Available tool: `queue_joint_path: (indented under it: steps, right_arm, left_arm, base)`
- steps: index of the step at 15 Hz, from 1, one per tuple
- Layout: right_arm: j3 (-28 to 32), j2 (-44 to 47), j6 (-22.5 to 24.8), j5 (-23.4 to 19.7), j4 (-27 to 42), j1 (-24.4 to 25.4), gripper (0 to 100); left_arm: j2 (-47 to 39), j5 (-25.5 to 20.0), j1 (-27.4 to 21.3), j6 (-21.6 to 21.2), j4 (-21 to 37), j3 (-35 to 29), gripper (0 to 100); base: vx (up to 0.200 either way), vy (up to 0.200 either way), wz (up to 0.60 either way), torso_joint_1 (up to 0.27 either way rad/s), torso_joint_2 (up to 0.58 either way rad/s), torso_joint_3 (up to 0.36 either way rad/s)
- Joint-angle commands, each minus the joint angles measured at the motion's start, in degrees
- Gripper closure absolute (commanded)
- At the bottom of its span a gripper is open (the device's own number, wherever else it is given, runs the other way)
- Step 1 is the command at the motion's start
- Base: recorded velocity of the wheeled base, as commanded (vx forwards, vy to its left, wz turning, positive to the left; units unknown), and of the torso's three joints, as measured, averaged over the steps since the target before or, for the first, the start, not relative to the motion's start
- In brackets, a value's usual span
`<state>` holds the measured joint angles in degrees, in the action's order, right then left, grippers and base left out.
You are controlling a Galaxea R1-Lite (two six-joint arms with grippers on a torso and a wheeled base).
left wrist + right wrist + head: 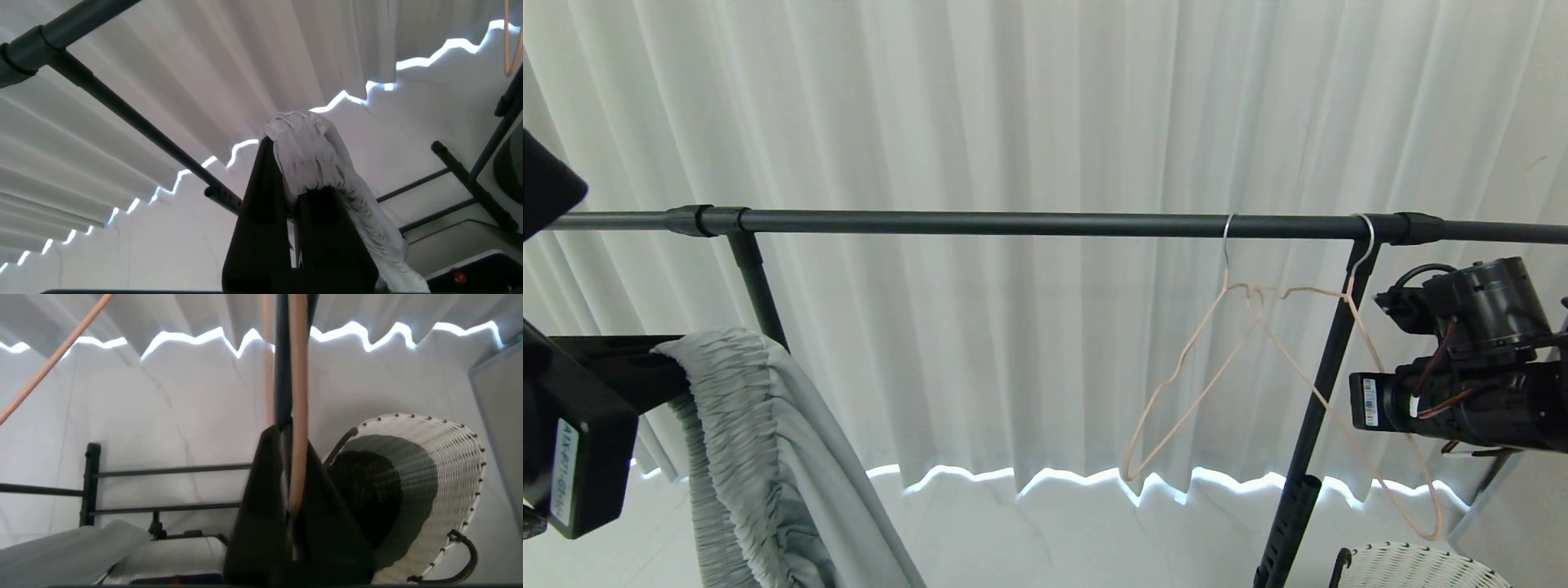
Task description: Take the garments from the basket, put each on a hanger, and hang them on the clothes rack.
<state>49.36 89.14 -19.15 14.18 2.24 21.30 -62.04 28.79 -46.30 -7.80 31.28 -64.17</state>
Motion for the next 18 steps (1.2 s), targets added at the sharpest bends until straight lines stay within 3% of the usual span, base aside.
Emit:
queue_joint_path:
  steps: [1, 6, 12, 18]
  right_arm:
    - [-0.05, -0.81, 0.08, -0.03, 0.13, 0.24, 100]
    - [-0.23, -4.32, -0.01, 0.32, 0.39, 3.31, 100]
    - [-1.11, -9.68, 0.52, 4.37, 0.31, 4.45, 100]
    - [-9.19, -20.50, 1.31, 7.79, 1.36, 8.23, 100]
  left_arm:
    - [0.34, 0.03, -0.02, -0.02, 0.01, 0.01, 100]
    - [0.08, 0.03, -0.02, -0.37, 0.01, 0.10, 100]
    - [0.95, 0.12, -0.11, -0.55, 0.01, 1.68, 100]
    - [0.87, 0.12, -0.19, -1.51, 0.01, 2.03, 100]
  base:
    - [0.000, 0.000, 0.00, 0.000, 0.00, 0.000]
    - [0.000, 0.000, 0.00, 0.000, 0.00, 0.000]
    - [0.000, 0.000, 0.00, 0.000, 0.00, 0.000]
    - [0.000, 0.000, 0.00, 0.000, 0.00, 0.000]
